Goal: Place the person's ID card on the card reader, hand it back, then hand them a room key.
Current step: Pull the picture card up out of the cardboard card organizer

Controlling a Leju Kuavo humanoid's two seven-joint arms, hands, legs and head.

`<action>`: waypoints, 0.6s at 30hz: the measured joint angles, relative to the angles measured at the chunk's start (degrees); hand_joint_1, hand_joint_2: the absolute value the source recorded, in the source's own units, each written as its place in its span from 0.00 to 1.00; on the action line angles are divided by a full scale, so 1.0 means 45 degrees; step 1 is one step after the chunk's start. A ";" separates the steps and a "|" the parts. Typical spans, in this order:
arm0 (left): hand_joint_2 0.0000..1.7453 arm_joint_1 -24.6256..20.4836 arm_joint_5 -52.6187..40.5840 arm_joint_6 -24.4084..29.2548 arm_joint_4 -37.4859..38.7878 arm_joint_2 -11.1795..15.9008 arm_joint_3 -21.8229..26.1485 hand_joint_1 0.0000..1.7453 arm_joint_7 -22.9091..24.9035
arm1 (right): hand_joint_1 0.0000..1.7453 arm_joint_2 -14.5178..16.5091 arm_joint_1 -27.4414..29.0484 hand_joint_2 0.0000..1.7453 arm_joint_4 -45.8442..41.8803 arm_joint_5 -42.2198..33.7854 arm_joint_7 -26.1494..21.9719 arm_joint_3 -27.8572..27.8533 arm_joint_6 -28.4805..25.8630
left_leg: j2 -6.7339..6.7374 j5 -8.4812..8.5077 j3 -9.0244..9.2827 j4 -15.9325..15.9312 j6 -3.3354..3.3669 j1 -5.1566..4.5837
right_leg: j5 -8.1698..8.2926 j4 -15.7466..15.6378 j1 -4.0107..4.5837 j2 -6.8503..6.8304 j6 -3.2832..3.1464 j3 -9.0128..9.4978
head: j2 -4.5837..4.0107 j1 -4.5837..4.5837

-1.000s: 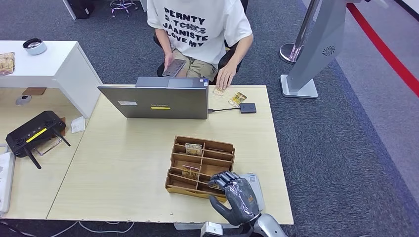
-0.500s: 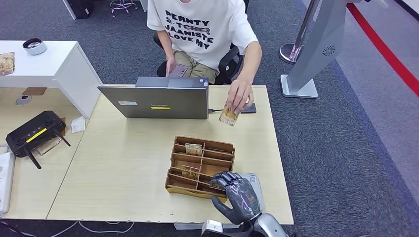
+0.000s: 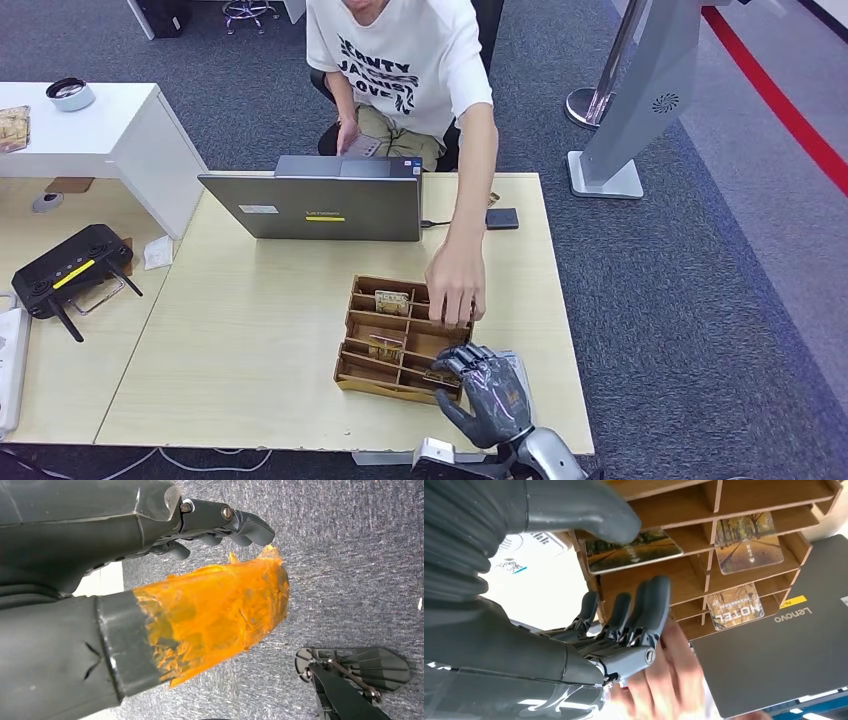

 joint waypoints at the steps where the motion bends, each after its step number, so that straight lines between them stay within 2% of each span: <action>1: 0.00 0.0000 -0.0001 0.0000 0.0001 0.0000 0.0000 0.00 0.0000 | 0.96 0.0004 -0.0007 1.00 0.0021 0.0015 0.0012 -0.0047 -0.0002 | 0.0000 0.0000 0.0000 0.0000 0.0000 0.0000 | 0.0000 0.0000 0.0000 0.0000 0.0000 0.0000 | 0.0000 0.0000; 3: 0.00 0.0000 -0.0004 0.0000 0.0001 0.0000 0.0000 0.00 0.0000 | 1.00 0.0009 -0.0017 1.00 0.0077 0.0052 0.0034 -0.0140 -0.0004 | 0.0000 0.0000 0.0000 0.0000 0.0000 0.0000 | 0.0000 0.0000 -0.0001 0.0000 0.0000 0.0000 | 0.0000 0.0000; 18: 0.00 -0.0004 0.0079 0.0083 0.0000 0.0000 0.0017 0.00 -0.0004 | 1.00 0.0023 -0.0046 1.00 0.0199 0.0192 0.0036 -0.0497 0.0000 | 0.0000 0.0000 0.0000 0.0000 0.0000 -0.0001 | 0.0000 0.0000 -0.0001 -0.0001 0.0000 0.0000 | 0.0000 0.0000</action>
